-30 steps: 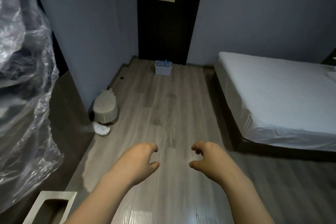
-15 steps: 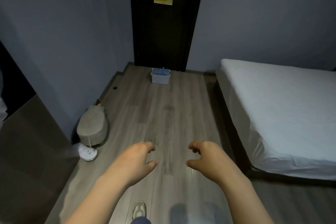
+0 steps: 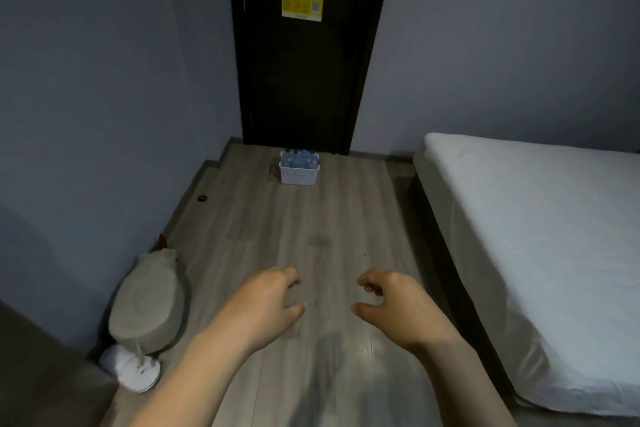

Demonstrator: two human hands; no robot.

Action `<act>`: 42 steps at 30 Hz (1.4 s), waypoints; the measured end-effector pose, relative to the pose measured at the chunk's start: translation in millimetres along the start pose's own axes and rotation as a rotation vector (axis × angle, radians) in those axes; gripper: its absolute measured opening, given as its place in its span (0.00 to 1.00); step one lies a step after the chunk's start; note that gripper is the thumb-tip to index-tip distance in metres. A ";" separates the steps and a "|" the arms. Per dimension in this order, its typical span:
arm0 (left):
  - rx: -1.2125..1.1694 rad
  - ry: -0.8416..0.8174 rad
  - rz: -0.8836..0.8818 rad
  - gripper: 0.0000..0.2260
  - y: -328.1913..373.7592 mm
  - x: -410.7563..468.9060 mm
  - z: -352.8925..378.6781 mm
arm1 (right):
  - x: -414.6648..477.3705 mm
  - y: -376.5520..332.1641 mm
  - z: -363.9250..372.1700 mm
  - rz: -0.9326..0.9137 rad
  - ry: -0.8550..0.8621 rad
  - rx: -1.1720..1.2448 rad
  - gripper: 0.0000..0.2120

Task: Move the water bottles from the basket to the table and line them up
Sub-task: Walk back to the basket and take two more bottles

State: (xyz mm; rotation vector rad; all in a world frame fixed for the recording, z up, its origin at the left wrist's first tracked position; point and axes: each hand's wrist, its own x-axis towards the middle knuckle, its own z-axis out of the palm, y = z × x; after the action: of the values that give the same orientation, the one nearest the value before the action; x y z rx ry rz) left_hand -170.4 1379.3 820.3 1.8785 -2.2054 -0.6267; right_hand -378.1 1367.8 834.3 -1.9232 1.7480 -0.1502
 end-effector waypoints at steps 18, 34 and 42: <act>-0.020 0.022 -0.067 0.17 -42.8 324.9 -62.9 | 340.4 17.4 -95.3 -0.093 -0.015 -0.041 0.20; -0.044 -0.003 -0.085 0.17 -118.4 573.9 -105.1 | 607.7 13.3 -137.1 -0.092 -0.011 -0.049 0.21; -0.086 0.020 -0.086 0.16 -181.0 706.4 -161.8 | 754.2 -27.4 -156.2 -0.069 0.041 -0.075 0.20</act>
State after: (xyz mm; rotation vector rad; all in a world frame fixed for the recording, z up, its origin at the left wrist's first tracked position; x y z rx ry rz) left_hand -75.8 638.9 793.4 1.9361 -2.0606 -0.7019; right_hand -302.2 602.8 779.8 -2.0486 1.7374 -0.1525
